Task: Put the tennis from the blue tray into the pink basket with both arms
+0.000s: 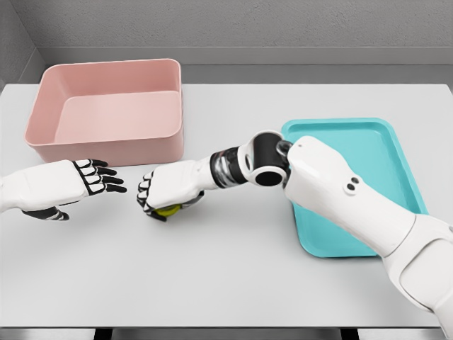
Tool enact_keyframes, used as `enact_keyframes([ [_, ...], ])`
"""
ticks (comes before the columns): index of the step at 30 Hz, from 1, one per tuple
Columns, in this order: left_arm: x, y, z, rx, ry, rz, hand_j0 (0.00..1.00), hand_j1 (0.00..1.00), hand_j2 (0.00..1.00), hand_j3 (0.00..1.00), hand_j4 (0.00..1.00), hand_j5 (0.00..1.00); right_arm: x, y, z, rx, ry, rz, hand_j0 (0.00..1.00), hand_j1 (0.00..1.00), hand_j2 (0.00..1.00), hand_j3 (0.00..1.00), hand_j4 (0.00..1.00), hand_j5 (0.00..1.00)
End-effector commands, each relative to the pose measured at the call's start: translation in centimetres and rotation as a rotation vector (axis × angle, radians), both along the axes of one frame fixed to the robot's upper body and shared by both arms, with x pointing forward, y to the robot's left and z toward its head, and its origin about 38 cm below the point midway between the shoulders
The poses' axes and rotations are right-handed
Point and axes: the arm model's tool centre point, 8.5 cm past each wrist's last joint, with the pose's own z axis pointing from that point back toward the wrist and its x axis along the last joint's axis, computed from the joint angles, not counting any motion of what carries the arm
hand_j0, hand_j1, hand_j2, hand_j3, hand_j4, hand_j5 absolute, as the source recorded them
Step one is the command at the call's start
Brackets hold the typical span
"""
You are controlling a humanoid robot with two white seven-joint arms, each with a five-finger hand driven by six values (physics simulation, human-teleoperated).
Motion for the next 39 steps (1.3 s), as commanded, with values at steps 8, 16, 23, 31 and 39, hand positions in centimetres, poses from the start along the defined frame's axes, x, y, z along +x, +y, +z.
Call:
enact_keyframes([
  [8,0.2,0.7,-0.1,0.003,0.005,0.021,1.00,1.00,1.00,1.00,1.00,1.00,1.0,-0.7,-0.6,-0.009,0.024,-0.043,0.60,0.60,0.60,0.60,0.60,0.60],
  [16,0.2,0.6,-0.1,0.002,0.006,0.020,1.00,1.00,1.00,1.00,1.00,1.00,1.1,-0.9,-0.8,-0.012,0.026,-0.047,0.99,0.99,0.99,0.99,0.99,0.99],
  [23,0.2,0.6,-0.1,0.003,0.006,0.021,1.00,1.00,1.00,1.00,1.00,1.00,1.9,-2.6,0.0,0.000,0.018,-0.080,0.99,0.99,0.99,0.99,0.99,0.99],
  [31,0.4,1.2,-0.3,0.007,0.012,0.039,1.00,1.00,1.00,1.00,1.00,1.00,1.1,-5.3,5.0,0.085,-0.098,-0.061,1.00,1.00,1.00,1.00,1.00,1.00],
  [39,0.4,1.2,-0.3,0.007,0.011,0.038,1.00,1.00,1.00,1.00,1.00,1.00,0.0,-18.7,14.4,0.240,-0.212,-0.212,1.00,1.00,1.00,1.00,1.00,1.00],
])
